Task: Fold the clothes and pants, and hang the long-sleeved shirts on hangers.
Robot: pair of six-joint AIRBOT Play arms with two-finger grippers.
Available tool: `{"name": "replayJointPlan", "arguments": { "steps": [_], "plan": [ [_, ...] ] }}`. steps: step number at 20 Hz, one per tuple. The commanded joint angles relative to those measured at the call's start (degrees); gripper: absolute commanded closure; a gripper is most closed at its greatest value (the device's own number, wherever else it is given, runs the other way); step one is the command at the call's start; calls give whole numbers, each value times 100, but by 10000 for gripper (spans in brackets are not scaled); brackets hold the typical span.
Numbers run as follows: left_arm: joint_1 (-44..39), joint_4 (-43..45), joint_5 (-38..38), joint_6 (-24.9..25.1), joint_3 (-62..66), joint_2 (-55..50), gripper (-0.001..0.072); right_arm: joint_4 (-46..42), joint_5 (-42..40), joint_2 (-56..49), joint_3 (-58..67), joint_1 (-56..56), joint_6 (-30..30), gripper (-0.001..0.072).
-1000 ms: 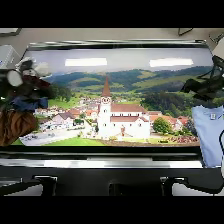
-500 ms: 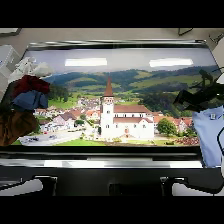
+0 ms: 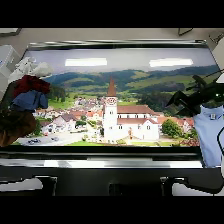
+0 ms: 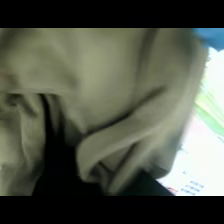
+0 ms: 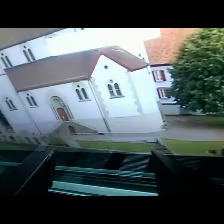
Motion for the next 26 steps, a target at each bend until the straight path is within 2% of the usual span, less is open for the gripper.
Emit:
{"name": "replayJointPlan", "arguments": {
  "steps": [1, 4, 7, 9, 12, 14, 17, 19, 20, 24, 26],
  "plan": [
    [57, -428, -286, 313, 216, 341, 684, 299, 262, 2, -2, 7, 55, 40],
    [50, -1217, 323, 90, 955, 1547, 684, 297, 291, 2, -2, 7, -31, 40],
    [-247, -2861, 1276, 101, 1165, 3165, 684, 299, 229, 2, -4, 7, -120, 41],
    [-1010, -3198, 1683, 96, 1156, 4183, 684, 299, 223, 2, -4, 7, -136, 41],
    [-2708, -3200, 2096, 66, 970, 5110, 685, 299, 299, 2, -2, 7, -138, 41],
    [-3901, -3200, 2514, -315, 702, 5305, 684, 299, 387, 2, -2, 7, -138, 41],
    [-5635, -3018, 3530, -339, 31, 5027, 684, 297, 498, 22, -4, 7, -138, 42],
    [-6520, -2922, 4162, -367, -612, 4478, 684, 293, 483, 122, -4, 7, -179, 42],
    [-6872, -2922, 4393, -544, -931, 4096, 684, 273, 490, 181, -2, 7, -227, 42],
    [-7987, -2929, 5051, -2131, -1781, 1934, 684, 13, 490, 444, -2, 7, -330, 42],
    [-8260, -3239, 5040, -2461, -1781, 1027, 671, -120, 492, 531, -2, 7, -345, 42]
  ]
}}
